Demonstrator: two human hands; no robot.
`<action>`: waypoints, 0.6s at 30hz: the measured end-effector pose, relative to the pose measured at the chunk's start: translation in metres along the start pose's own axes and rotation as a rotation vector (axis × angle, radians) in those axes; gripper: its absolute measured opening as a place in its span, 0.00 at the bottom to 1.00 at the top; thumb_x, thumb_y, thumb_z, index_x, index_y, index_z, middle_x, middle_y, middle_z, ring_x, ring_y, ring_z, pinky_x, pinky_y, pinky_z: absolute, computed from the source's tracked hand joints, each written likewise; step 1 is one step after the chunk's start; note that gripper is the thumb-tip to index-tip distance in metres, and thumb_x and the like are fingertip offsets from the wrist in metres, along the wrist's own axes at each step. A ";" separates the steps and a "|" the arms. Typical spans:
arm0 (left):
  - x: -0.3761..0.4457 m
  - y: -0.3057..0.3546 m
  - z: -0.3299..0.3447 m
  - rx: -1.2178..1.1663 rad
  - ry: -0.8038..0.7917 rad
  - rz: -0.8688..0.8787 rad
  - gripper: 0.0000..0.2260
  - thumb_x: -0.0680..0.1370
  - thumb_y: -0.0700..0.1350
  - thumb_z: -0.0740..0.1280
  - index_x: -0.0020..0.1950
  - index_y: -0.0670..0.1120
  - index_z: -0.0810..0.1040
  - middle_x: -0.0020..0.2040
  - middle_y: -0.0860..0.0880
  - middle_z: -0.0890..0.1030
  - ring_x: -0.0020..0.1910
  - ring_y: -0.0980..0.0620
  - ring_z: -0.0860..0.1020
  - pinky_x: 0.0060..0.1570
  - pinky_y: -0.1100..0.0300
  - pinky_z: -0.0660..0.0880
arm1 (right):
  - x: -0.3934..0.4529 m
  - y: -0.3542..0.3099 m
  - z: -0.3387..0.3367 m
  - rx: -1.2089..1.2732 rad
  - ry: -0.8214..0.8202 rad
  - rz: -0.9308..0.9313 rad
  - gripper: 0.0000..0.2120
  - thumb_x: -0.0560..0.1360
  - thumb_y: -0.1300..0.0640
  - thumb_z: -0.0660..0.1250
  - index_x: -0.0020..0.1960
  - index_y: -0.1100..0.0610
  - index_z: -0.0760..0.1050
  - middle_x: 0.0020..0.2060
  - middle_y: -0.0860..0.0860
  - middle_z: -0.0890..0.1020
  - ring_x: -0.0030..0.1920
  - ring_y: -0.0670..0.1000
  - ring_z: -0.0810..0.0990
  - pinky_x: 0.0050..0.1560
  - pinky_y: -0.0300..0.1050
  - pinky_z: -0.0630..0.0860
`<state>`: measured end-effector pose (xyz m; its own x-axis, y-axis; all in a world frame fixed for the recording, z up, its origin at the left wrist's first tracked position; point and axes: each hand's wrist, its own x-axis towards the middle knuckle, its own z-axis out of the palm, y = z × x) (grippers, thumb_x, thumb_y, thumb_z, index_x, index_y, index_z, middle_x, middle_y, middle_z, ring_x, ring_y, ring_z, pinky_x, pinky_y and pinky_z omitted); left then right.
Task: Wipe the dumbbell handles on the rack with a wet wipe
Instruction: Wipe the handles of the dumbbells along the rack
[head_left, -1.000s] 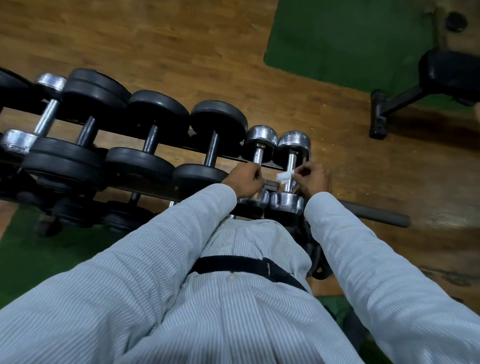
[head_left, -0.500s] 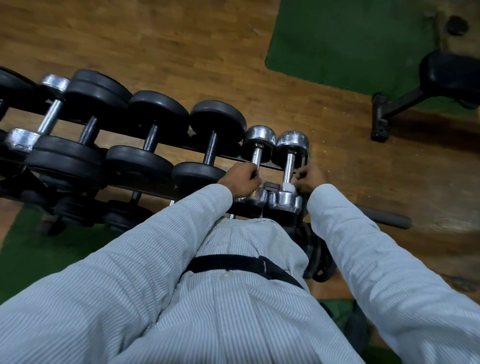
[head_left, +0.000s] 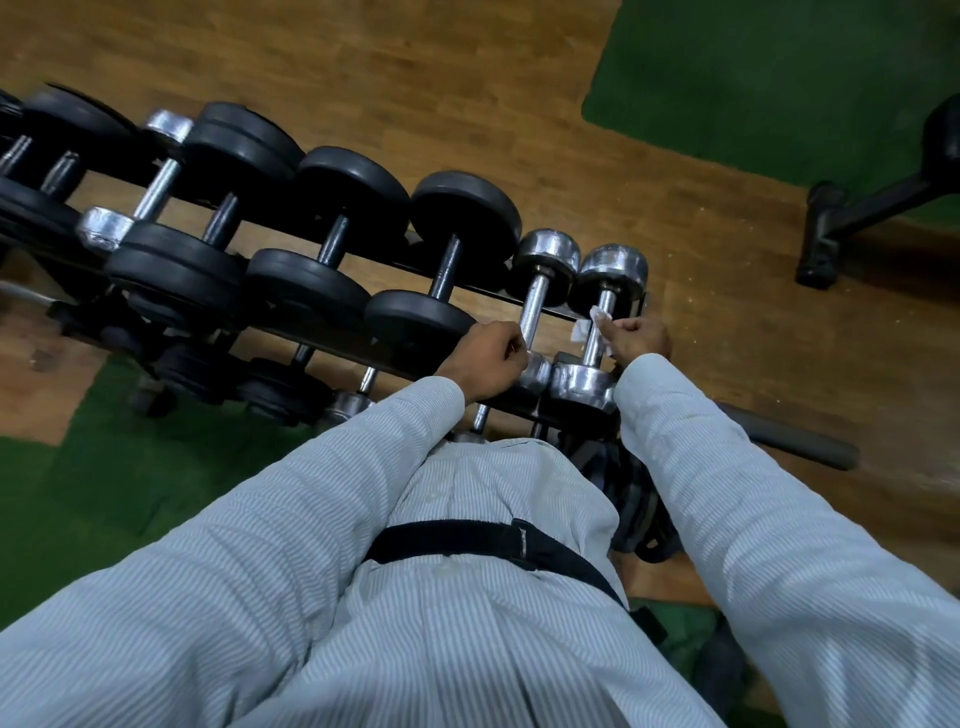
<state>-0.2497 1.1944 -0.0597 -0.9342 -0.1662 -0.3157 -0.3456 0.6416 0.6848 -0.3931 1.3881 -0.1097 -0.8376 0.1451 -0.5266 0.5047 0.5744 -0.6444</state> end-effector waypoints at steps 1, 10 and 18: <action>-0.002 -0.002 0.002 -0.008 -0.002 -0.018 0.05 0.79 0.43 0.67 0.46 0.43 0.79 0.42 0.48 0.81 0.40 0.49 0.79 0.43 0.55 0.78 | -0.005 0.001 -0.002 -0.057 -0.052 0.010 0.20 0.68 0.42 0.81 0.44 0.58 0.82 0.37 0.50 0.82 0.36 0.50 0.80 0.43 0.43 0.74; -0.020 -0.015 -0.004 -0.027 -0.106 -0.034 0.05 0.78 0.44 0.68 0.46 0.44 0.82 0.46 0.44 0.84 0.45 0.47 0.82 0.48 0.55 0.80 | -0.071 -0.022 0.000 -0.297 0.112 -0.156 0.09 0.67 0.61 0.78 0.39 0.56 0.77 0.39 0.51 0.83 0.42 0.53 0.82 0.42 0.43 0.76; -0.073 -0.062 -0.021 -0.128 -0.147 -0.015 0.05 0.77 0.45 0.68 0.44 0.46 0.82 0.44 0.47 0.84 0.46 0.48 0.83 0.49 0.54 0.80 | -0.170 -0.009 0.048 -0.042 0.323 -0.327 0.07 0.70 0.55 0.76 0.43 0.54 0.79 0.38 0.48 0.82 0.41 0.50 0.81 0.46 0.42 0.77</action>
<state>-0.1615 1.1508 -0.0655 -0.9090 -0.0575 -0.4128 -0.3767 0.5375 0.7545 -0.2449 1.3192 -0.0409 -0.9770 0.1909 -0.0951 0.1998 0.6633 -0.7212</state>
